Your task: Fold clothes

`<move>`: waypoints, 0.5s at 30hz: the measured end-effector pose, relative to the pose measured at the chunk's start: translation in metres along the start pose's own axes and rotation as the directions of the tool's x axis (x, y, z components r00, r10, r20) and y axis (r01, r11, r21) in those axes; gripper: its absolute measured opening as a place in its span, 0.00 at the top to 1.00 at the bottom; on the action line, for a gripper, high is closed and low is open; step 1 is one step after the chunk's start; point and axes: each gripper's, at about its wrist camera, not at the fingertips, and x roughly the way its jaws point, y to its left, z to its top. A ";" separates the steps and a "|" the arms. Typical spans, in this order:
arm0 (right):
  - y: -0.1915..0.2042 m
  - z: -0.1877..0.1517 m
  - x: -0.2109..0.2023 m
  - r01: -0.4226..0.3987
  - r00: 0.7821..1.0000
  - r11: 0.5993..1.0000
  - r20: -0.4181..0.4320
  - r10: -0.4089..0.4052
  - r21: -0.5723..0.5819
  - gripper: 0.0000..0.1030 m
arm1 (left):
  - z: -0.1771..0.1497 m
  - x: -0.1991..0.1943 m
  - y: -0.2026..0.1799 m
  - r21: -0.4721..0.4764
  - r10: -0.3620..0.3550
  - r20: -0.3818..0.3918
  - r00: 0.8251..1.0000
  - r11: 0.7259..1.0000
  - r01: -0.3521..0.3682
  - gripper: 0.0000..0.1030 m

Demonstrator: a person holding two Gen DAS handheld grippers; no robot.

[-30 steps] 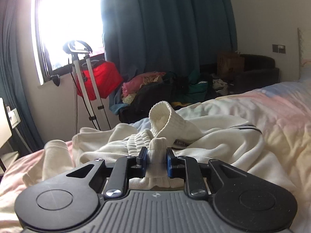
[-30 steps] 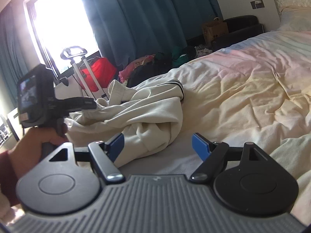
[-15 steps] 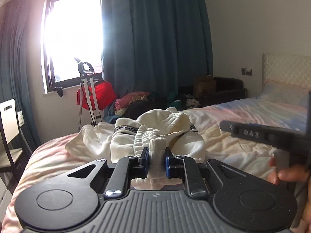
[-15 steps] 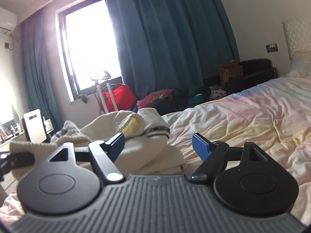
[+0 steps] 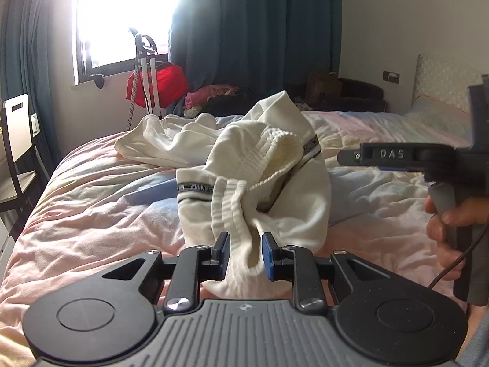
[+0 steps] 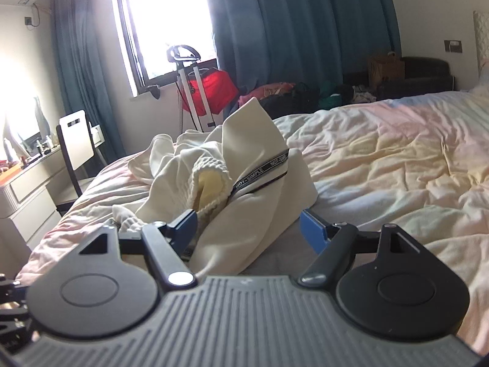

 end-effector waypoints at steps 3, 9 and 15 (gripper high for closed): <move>0.002 -0.005 0.003 0.002 1.000 1.000 -0.020 -0.001 0.009 0.26 | 0.013 -0.002 0.001 -0.017 -0.002 0.026 1.000 1.000 0.003 0.57; -0.004 -0.009 0.014 0.008 0.999 0.999 -0.043 -0.006 0.039 0.28 | 0.030 0.064 -0.008 0.110 0.094 -0.013 0.996 0.990 -0.092 0.47; -0.017 -0.012 0.027 0.002 0.997 0.995 -0.080 0.006 0.096 0.28 | 0.036 0.128 -0.007 0.181 0.161 -0.057 0.985 0.972 -0.148 0.47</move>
